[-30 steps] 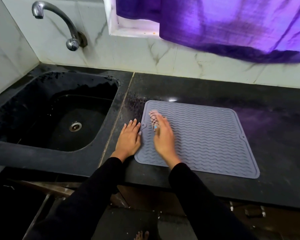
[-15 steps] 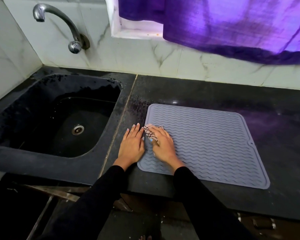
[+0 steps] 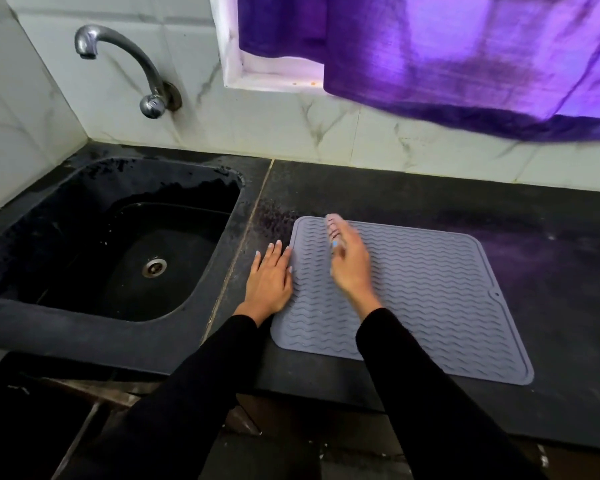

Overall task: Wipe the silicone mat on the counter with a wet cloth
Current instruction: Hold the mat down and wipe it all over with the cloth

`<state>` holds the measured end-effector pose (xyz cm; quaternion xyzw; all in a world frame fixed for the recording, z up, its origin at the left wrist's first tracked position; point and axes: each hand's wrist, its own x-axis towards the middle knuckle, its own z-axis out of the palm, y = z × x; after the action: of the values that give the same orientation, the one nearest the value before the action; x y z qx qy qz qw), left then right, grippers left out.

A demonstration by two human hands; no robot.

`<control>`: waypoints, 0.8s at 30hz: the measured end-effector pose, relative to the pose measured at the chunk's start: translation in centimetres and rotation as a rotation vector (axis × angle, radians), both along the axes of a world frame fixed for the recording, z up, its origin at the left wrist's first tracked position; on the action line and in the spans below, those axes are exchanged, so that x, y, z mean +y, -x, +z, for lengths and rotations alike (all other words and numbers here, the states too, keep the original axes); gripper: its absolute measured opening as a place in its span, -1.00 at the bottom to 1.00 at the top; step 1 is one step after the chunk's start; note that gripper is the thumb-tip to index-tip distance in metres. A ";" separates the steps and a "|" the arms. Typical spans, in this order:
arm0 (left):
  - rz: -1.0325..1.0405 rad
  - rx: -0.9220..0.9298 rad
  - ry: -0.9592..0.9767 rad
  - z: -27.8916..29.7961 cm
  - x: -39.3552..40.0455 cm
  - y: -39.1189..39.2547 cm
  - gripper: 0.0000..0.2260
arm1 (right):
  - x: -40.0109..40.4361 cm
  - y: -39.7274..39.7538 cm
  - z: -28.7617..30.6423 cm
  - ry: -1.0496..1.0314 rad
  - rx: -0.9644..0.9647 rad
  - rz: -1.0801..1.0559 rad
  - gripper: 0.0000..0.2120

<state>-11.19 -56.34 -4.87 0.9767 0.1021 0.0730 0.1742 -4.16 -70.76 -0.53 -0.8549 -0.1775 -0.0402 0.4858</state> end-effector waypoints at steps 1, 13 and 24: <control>-0.008 0.017 -0.019 0.1 0.0 -0.5 -0.29 | 0.2 0.5 -1.1 0.228 -0.076 0.068 -0.50; 0.013 0.023 -0.066 -1.0 0.2 -2.8 -0.28 | 0.3 0.9 -2.9 0.596 -0.039 0.170 -0.49; 0.011 -0.004 0.021 -0.6 0.3 -2.5 -0.44 | -0.1 -2.4 1.5 -0.988 0.706 -0.303 -0.65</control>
<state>-8.72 -56.06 -5.50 0.9741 0.1079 0.0748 0.1840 -1.73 -70.82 1.01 -0.5066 0.1565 0.0987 0.8421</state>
